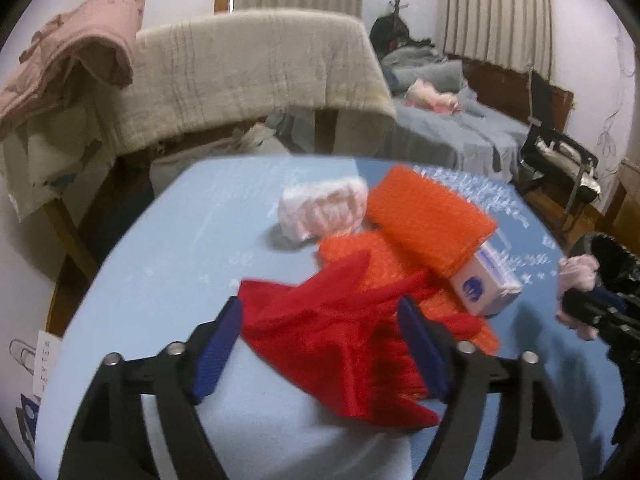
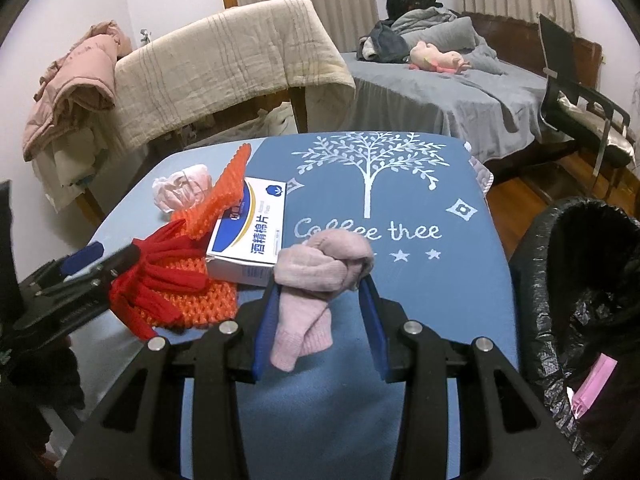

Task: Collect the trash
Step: 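Grasp the red glove with the left gripper while the right gripper holds the pink sock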

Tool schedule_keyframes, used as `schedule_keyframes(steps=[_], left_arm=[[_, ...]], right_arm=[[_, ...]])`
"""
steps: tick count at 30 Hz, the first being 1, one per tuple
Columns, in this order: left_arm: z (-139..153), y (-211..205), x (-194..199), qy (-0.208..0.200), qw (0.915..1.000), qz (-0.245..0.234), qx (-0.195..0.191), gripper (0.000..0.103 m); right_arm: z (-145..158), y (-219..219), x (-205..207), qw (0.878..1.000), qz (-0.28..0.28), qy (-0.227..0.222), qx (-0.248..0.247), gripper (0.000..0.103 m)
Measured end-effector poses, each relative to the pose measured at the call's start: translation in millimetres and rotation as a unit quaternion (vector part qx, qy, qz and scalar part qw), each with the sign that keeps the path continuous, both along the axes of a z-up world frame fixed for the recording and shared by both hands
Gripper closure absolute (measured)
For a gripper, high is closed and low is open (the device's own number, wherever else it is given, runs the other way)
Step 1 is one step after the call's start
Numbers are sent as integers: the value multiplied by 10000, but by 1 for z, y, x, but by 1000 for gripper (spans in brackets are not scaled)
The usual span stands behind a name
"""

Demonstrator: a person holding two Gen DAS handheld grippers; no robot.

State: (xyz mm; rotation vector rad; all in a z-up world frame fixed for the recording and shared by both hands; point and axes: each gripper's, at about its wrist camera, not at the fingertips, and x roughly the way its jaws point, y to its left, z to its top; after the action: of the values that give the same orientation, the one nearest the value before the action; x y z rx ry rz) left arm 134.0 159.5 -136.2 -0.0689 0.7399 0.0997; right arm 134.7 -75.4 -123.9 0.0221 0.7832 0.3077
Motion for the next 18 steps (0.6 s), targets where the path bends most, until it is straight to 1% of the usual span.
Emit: schedule_keyframes(steps=[4, 5, 7, 8, 9, 10, 11, 12, 14, 16, 18], left_arm=[[-12, 2, 8, 303, 9995, 55, -39, 22], [-14, 3, 9, 350, 9994, 33, -68, 23], [-16, 2, 12, 423, 9990, -68, -143, 39], [-17, 1, 12, 436, 9988, -145, -195, 52], [-17, -1, 12, 437, 9986, -210, -224, 62], [-16, -4, 11, 413, 9985, -298, -222, 68], [-16, -6, 10, 399, 9983, -352, -231, 82], [-16, -8, 9, 380, 9982, -392, -241, 90], [-13, -8, 5, 269, 9984, -392, -315, 94], [-6, -5, -2, 80, 9983, -312, -491, 95], [1, -2, -7, -80, 9979, -256, -582, 95]], right_arm=[[-3, 1, 2, 10000, 25, 42, -3, 65], [-3, 1, 2, 10000, 26, 48, 0, 65], [-3, 1, 3, 10000, 25, 48, 5, 65], [-3, 1, 3, 10000, 26, 44, 1, 65], [-3, 1, 3, 10000, 27, 42, -1, 65], [-3, 1, 3, 10000, 28, 38, 2, 65], [-2, 1, 2, 10000, 29, 29, 4, 65], [-2, 1, 3, 10000, 29, 21, 3, 65], [0, 1, 2, 10000, 33, 1, 5, 65], [4, 0, 1, 10000, 35, -50, 0, 65], [8, -2, -2, 9999, 24, -95, 20, 65]])
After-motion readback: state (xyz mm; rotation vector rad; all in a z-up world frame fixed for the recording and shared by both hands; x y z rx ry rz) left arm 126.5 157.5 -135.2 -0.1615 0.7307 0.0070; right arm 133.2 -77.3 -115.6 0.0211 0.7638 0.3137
